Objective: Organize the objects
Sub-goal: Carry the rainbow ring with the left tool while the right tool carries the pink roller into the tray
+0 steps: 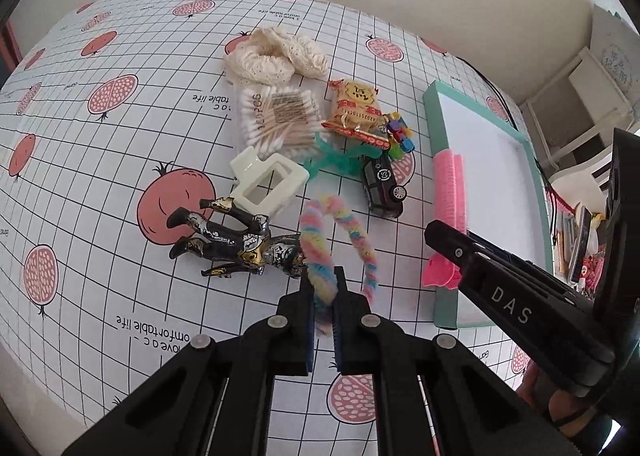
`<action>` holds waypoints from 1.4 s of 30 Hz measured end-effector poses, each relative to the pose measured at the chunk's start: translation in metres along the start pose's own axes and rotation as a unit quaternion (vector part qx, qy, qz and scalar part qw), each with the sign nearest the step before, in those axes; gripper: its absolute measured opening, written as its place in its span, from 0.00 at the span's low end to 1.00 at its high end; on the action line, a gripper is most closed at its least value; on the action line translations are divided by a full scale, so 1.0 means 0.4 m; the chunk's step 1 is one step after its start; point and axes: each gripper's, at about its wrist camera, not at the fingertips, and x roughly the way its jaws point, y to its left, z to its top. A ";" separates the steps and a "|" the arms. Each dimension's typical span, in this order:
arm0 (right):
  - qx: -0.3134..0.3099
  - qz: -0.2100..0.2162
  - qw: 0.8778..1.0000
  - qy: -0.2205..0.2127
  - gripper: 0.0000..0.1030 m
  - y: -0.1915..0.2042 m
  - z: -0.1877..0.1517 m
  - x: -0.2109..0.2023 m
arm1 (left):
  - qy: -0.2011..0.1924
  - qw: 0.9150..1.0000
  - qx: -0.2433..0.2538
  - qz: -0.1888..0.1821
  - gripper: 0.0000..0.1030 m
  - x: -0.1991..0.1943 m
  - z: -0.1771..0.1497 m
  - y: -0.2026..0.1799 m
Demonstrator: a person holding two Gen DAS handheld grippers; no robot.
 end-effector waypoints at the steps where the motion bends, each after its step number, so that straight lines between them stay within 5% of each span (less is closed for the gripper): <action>1: -0.001 -0.001 1.000 -0.003 0.29 -0.004 -0.004 -0.013 | -0.004 1.000 -0.001 -0.002 0.07 0.023 0.017 -0.036; 13: 0.014 0.009 0.999 -0.028 0.29 -0.065 -0.007 -0.087 | -0.048 0.998 0.006 -0.027 0.07 0.053 0.056 -0.116; 31: 0.103 -0.037 0.991 -0.071 0.29 -0.356 0.032 -0.158 | -0.092 0.985 0.075 -0.123 0.07 0.090 0.101 -0.335; 42: 0.099 -0.059 0.991 -0.070 0.29 -0.413 0.096 -0.116 | -0.087 0.983 0.114 -0.112 0.07 0.192 0.181 -0.457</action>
